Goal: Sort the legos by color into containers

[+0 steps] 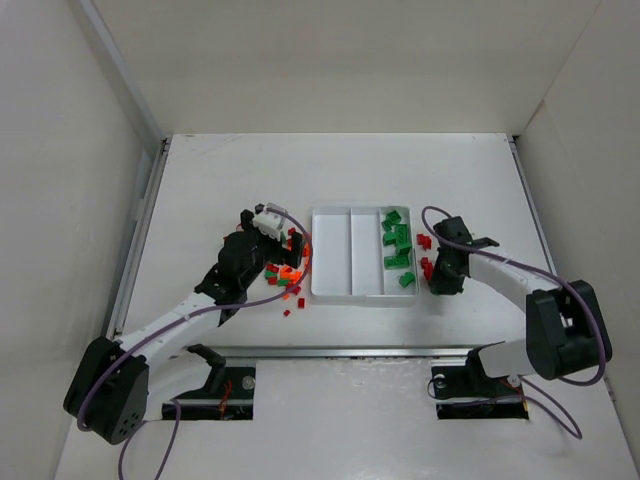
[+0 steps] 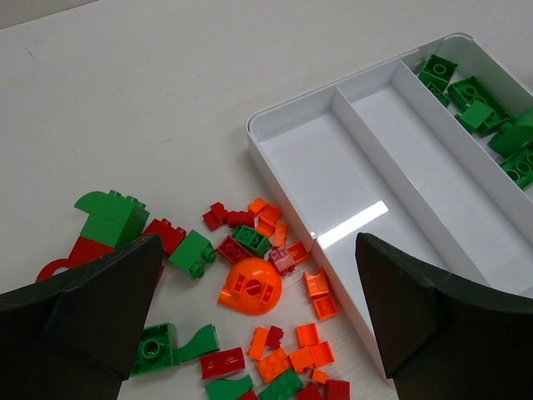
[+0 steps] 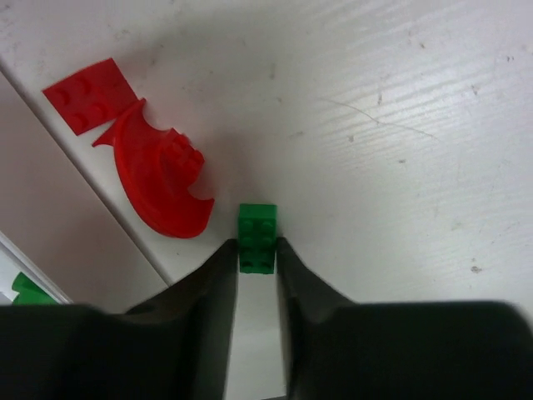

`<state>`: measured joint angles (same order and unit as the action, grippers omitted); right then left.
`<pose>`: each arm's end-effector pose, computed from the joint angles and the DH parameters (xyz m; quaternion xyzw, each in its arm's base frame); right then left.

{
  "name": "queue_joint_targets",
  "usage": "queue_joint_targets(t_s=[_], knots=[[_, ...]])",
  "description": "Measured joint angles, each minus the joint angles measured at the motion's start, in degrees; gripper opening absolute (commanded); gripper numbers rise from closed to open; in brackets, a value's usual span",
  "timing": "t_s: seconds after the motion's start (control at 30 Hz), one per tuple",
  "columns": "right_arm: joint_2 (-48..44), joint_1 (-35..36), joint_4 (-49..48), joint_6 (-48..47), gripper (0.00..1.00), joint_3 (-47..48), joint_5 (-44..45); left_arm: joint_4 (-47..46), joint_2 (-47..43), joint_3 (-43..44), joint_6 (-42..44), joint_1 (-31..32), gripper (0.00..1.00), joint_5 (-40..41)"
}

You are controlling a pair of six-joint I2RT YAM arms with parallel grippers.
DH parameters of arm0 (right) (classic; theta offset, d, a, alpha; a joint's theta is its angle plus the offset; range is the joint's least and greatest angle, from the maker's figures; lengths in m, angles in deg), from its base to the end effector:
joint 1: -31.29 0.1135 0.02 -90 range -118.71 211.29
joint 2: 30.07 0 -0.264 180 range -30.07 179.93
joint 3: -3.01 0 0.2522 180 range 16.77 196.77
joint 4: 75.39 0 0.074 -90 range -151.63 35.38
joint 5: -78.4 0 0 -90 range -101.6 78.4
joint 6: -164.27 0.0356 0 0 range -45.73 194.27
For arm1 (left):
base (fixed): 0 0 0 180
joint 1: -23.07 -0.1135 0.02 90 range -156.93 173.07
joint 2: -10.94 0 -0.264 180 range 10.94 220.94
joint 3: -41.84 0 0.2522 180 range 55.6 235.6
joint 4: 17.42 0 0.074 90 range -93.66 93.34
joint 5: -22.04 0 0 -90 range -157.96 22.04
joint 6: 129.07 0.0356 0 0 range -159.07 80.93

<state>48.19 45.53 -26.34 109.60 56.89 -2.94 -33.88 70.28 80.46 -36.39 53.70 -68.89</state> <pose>0.2215 0.0507 0.1632 0.1913 0.9681 -0.0076 0.1618 0.1981 -0.1180 0.2432 0.2153 0.7005 -0.1701 0.6587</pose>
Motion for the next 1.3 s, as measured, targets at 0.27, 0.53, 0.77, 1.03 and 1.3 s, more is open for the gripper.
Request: queue_joint_targets(t_s=[0.27, 0.53, 0.77, 1.03, 1.3], knots=[[0.37, 0.00, -1.01, -0.15, 0.00, 0.61, 0.20, 0.00, -0.04, -0.13, 0.02, 0.00, 1.00, 0.96], [-9.64, 1.42, 2.82, 1.95, 0.00, 5.07, 6.78, -0.02, -0.04, -0.15, 0.02, 0.00, 1.00, 1.22], [-8.74, 9.64, -4.48, -11.58, 0.00, 18.49, 3.85, -0.02, -0.04, -0.15, 0.02, 0.00, 1.00, 1.18], [9.05, 9.53, -5.35, -21.09, 0.30, 25.73, -3.32, -0.02, -0.04, -0.15, 0.02, 0.00, 1.00, 1.22], [14.51, 8.33, -4.79, -23.82, 0.63, 31.19, -6.56, -0.02, -0.04, -0.15, 0.15, 0.00, 1.00, 1.16]])
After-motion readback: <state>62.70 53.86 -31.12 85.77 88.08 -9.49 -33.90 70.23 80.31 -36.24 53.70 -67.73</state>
